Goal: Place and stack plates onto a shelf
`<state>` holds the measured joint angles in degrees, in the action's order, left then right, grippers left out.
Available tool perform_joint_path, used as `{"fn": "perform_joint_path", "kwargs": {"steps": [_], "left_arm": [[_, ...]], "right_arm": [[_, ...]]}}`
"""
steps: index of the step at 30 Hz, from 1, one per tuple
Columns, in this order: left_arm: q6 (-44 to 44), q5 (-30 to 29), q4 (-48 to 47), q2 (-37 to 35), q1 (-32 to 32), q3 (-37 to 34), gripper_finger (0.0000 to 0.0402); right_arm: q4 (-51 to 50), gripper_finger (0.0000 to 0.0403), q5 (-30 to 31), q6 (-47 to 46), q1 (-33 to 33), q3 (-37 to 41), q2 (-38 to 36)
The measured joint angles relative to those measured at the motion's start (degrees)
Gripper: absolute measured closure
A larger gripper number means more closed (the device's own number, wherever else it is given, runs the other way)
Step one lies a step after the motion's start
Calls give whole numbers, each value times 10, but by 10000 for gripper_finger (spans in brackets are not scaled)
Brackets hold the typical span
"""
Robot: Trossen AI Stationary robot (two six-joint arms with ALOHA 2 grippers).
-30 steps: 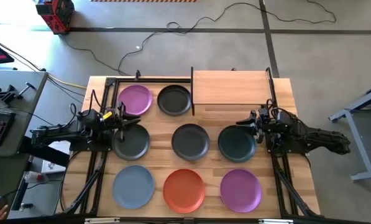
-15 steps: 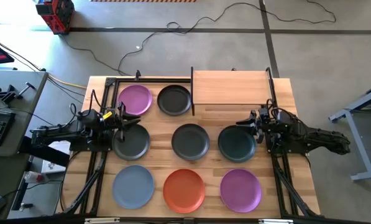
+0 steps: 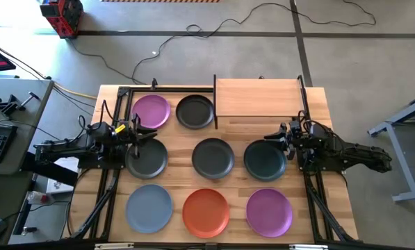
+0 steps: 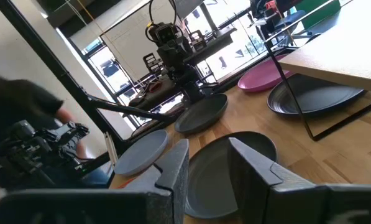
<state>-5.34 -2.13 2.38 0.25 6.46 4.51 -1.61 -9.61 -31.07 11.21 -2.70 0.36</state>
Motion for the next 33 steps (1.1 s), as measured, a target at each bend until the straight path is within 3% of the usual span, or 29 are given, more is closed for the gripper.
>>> {"fn": "perform_joint_path", "kwargs": {"steps": [24,33], "left_arm": [[0,0,1,0,0,0,337],[-33,-62,18,0,0,0,337]], "right_arm": [[0,309,0,0,0,0,0],[0,309,0,0,0,0,0]]}}
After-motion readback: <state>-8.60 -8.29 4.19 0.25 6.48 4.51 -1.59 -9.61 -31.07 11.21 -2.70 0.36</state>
